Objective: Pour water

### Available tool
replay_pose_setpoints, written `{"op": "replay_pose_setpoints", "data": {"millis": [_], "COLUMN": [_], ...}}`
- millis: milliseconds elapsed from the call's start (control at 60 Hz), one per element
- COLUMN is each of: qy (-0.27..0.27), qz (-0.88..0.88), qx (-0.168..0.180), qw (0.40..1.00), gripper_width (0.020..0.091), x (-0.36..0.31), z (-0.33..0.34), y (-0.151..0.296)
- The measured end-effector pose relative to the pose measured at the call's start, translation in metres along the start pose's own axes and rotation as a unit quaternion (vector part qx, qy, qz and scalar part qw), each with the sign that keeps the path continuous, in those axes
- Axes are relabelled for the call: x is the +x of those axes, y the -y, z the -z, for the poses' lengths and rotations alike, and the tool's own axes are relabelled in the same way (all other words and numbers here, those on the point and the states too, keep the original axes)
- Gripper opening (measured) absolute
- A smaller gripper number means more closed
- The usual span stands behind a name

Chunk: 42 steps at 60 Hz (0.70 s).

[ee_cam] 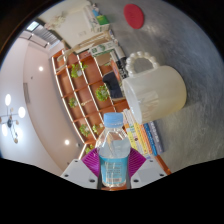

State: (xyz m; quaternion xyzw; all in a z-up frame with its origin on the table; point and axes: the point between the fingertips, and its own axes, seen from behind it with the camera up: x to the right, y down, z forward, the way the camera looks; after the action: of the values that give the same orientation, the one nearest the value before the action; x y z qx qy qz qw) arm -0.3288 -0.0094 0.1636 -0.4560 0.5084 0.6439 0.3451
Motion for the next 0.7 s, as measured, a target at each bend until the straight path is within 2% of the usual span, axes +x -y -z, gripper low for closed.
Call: {"op": "replay_pose_setpoints", "data": {"millis": [167,250,317,467,517,617,633,700], "qy": [-0.006,-0.01,-0.037,-0.104,-0.121,-0.172,-0.176,-0.21], "qz": [0.226,0.366,0.471,0.663,0.714,0.774,0.783,0.795], "qx": [-0.029,-0.018,-0.013,0.042,0.066,0.113,0.121,0.146], "qw": [0.974,0.93,0.881,0.74,0.686,0.599,0.585,0.551], "gripper_width": [0.0327,0.0326,0.0341,0.0341,0.0353,0.0354,0.0353,0.0353], "x": [-0.029,-0.053,-0.069,-0.098,-0.101,-0.121,-0.116,-0.124], "z": [0.003,0.006,0.008,0.013,0.013,0.027,0.025,0.04], "y": [-0.018,-0.009,-0.002,0.05,0.082,0.126,0.146,0.17]}}
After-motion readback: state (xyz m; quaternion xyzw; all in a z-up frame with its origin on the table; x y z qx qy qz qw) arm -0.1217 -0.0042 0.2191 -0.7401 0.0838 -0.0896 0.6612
